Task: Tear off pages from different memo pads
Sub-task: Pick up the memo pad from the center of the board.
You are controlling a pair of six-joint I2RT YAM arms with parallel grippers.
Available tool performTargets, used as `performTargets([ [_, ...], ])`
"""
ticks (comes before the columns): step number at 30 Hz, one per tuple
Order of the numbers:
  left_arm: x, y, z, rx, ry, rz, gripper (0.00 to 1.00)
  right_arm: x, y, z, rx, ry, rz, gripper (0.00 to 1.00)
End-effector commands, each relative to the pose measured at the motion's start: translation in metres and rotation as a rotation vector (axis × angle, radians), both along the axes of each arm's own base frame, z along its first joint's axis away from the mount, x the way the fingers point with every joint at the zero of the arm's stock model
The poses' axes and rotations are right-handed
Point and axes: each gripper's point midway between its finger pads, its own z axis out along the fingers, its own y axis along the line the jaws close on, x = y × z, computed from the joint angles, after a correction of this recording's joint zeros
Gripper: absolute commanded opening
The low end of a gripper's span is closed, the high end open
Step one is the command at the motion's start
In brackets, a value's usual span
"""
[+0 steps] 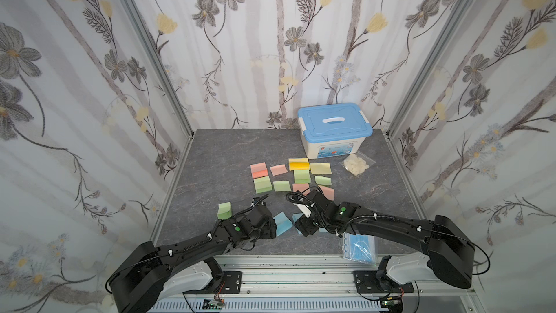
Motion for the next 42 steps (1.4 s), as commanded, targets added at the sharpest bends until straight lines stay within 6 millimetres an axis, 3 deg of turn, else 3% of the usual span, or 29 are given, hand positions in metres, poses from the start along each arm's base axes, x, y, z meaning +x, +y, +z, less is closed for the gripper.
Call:
performTargets([
  [1, 0.005, 0.005, 0.004, 0.014, -0.023, 0.023, 0.8, -0.001, 0.009, -0.002, 0.001, 0.012, 0.019, 0.81],
  [9, 0.005, 0.006, 0.0, 0.009, -0.018, 0.032, 0.8, 0.016, 0.038, -0.006, -0.017, 0.008, 0.032, 0.82],
  [14, 0.006, 0.012, 0.005, 0.016, -0.04, 0.047, 0.81, 0.024, 0.05, -0.023, -0.078, -0.002, 0.103, 0.81],
  [26, 0.008, 0.061, 0.034, 0.051, -0.169, 0.183, 0.82, 0.031, 0.066, -0.042, -0.184, -0.062, 0.313, 0.8],
  [28, 0.007, 0.069, 0.04, 0.042, -0.196, 0.202, 0.81, 0.024, 0.073, -0.045, -0.194, -0.081, 0.435, 0.71],
  [32, 0.002, 0.081, 0.043, 0.027, -0.215, 0.228, 0.81, 0.011, 0.083, -0.047, -0.24, -0.156, 0.662, 0.63],
  [38, -0.002, 0.086, 0.035, 0.015, -0.201, 0.238, 0.81, 0.005, 0.094, -0.048, -0.227, -0.183, 0.806, 0.22],
  [42, -0.003, 0.074, 0.034, -0.034, -0.202, 0.179, 0.82, 0.006, 0.092, -0.036, -0.194, -0.195, 0.834, 0.0],
])
